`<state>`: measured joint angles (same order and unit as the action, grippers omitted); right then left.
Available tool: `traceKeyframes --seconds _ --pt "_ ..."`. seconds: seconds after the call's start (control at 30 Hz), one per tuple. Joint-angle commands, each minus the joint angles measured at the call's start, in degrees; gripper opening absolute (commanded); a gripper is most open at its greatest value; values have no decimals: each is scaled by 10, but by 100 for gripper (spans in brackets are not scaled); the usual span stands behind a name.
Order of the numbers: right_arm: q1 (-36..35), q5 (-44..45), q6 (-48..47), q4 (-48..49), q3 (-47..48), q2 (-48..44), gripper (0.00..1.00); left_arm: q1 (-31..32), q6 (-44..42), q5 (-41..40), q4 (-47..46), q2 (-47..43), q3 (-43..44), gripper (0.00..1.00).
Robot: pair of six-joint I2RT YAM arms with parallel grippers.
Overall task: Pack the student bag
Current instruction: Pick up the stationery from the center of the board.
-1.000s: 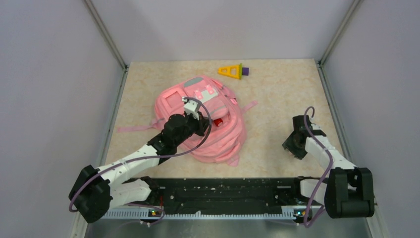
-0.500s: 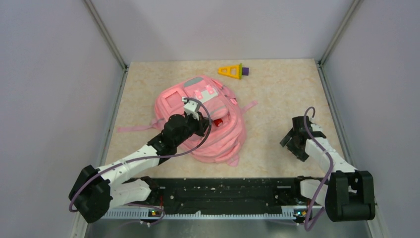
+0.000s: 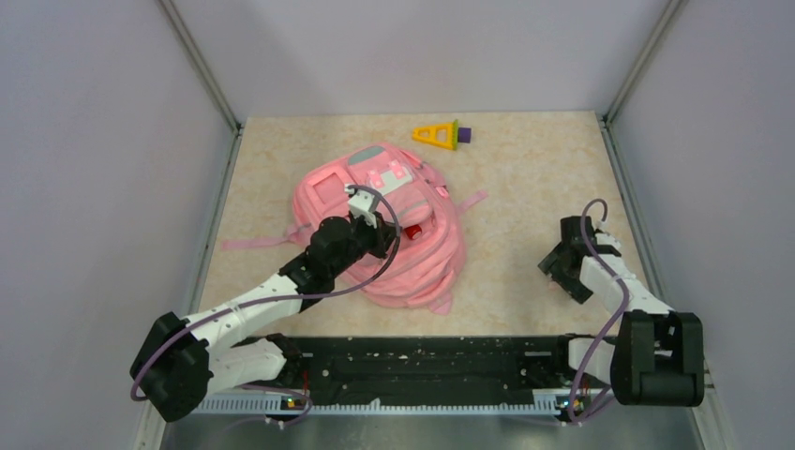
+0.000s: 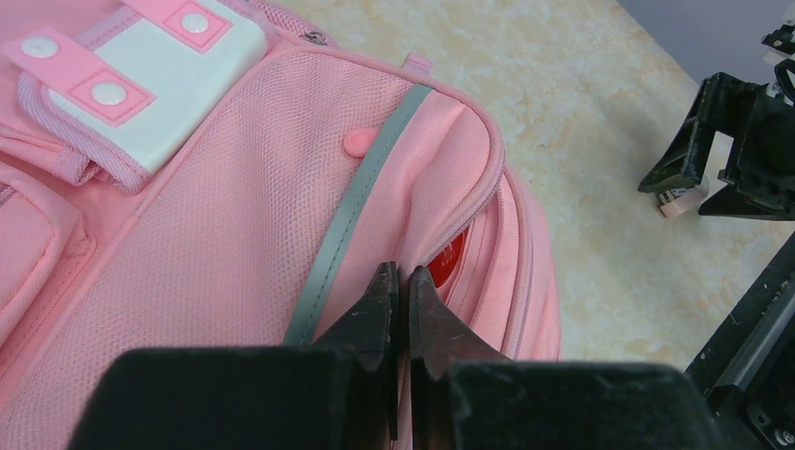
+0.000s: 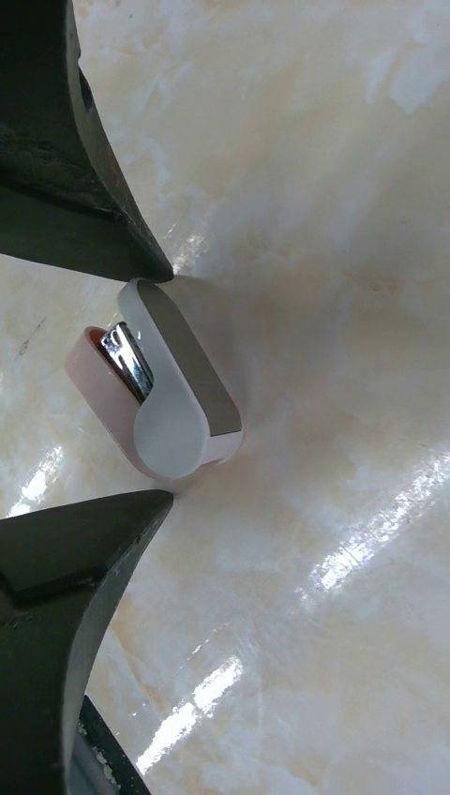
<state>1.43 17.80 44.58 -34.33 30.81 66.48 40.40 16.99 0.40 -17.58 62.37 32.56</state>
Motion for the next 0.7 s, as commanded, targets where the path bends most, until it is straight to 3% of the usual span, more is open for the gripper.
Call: traceKeyframes --seconds 0.0,0.3,0.67 --pt "17 8 -4 32 12 28 81 -9 -3 -22 -9 -11 -8 0" --pt "26 -16 12 59 7 42 84 -9 -2 -22 -8 -10 -9 0" --pt "11 -102 -3 107 -42 11 62 -9 -1 -21 -11 -4 -8 0"
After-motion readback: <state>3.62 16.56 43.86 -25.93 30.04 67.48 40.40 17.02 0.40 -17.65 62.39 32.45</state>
